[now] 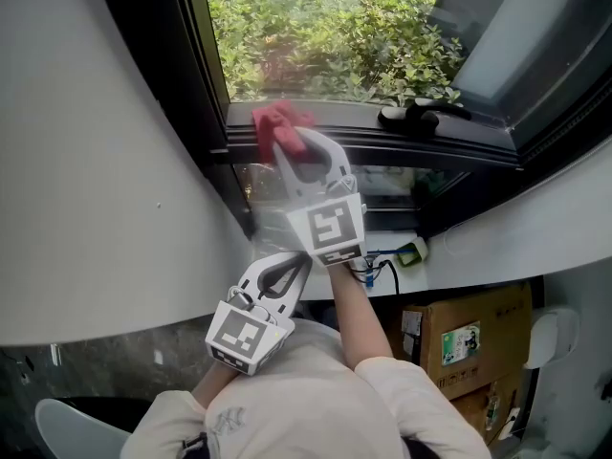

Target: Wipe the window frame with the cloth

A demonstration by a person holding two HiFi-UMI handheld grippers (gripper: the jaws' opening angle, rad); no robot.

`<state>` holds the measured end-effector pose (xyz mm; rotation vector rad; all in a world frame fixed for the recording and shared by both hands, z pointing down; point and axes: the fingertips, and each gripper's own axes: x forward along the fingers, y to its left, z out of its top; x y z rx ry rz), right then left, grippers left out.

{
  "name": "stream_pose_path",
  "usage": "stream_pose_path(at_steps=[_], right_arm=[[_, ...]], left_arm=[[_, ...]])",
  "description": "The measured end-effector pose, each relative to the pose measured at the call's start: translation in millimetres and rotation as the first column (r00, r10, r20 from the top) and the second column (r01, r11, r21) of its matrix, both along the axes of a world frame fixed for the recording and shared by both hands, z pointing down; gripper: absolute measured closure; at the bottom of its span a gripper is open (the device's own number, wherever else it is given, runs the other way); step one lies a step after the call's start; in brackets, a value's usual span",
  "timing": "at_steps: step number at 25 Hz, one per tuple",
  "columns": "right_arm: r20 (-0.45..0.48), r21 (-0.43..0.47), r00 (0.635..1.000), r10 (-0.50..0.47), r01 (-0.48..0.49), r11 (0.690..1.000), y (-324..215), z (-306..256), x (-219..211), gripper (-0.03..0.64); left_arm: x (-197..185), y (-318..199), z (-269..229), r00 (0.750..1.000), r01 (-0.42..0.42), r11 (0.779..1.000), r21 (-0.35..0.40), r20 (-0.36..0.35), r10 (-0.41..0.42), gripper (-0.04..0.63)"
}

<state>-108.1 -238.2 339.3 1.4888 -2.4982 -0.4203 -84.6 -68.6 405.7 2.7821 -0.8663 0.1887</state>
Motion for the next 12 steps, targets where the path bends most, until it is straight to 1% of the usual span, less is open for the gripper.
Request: stream_pose_path(at_steps=[12], right_arm=[[0.002, 0.006, 0.999, 0.036, -0.036, 0.999, 3.0, -1.0, 22.4, 0.514]], left_arm=[[6.5, 4.5, -0.3, 1.0, -0.026, 1.0, 0.004, -0.001, 0.026, 0.586]])
